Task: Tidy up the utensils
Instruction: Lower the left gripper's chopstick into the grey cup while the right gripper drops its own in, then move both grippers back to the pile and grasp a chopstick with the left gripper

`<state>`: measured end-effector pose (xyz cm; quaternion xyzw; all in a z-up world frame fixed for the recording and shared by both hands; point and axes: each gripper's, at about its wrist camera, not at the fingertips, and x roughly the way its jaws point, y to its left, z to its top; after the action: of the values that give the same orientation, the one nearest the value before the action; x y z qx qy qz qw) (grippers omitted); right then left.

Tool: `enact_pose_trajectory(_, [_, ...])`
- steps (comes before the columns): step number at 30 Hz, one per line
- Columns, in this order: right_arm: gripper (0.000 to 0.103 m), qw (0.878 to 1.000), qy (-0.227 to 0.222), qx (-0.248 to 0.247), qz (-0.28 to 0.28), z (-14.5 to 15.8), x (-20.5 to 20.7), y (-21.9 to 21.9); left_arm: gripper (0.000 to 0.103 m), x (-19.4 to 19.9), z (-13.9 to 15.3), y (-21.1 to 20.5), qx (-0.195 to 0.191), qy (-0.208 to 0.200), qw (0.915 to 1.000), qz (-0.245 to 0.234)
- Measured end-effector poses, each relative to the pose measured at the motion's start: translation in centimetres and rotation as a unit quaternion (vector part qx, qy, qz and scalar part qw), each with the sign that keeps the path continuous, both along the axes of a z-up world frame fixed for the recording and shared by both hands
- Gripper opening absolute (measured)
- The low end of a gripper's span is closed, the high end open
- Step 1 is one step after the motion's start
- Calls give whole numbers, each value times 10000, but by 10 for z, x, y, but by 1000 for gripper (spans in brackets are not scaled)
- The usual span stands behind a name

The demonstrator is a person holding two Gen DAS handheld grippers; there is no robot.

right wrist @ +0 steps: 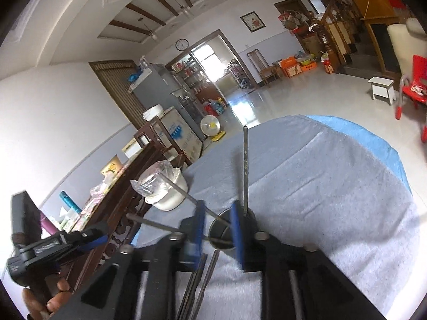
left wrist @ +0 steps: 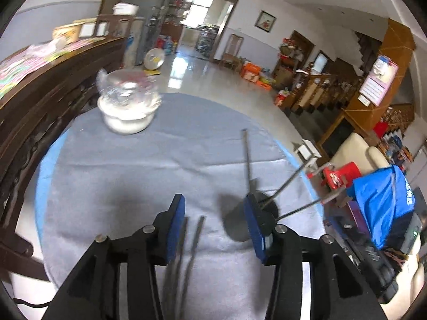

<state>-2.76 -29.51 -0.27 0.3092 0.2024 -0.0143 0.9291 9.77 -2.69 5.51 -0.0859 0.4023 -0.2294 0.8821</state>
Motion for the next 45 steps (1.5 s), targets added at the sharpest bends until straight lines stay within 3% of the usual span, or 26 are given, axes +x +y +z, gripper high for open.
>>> enact_pose_trajectory(1, [69,9999,-134,1,-43,-1,-8,1,47,1,-4,5,16,47,10000,66])
enact_pose_trajectory(2, [73,9997,-235,-20,-97,-1,-12,2,47,1,-9,12,41,96,9999,134])
enact_pose_trajectory(8, [72,9989,-306,-348,34,-6,-28,17,47,-1,-48,49,262,452,9969,586])
enact_pose_trajectory(12, [70,9987,-100,-380,330,-24,-28,33,47,-6,-71,60,478,659,9942,707])
enact_pose_trajectory(19, [45,9927,485,-423,1018,-62,-13,76,48,-22,-116,59,1096,915,9879,603])
enact_pose_trajectory(25, [45,9865,850,-476,1316,-85,-2,98,48,-36,-146,61,1290,1207,9834,403])
enact_pose_trajectory(45, [45,9797,1391,-483,1364,-111,14,109,48,-43,-173,40,1294,1340,9823,-172])
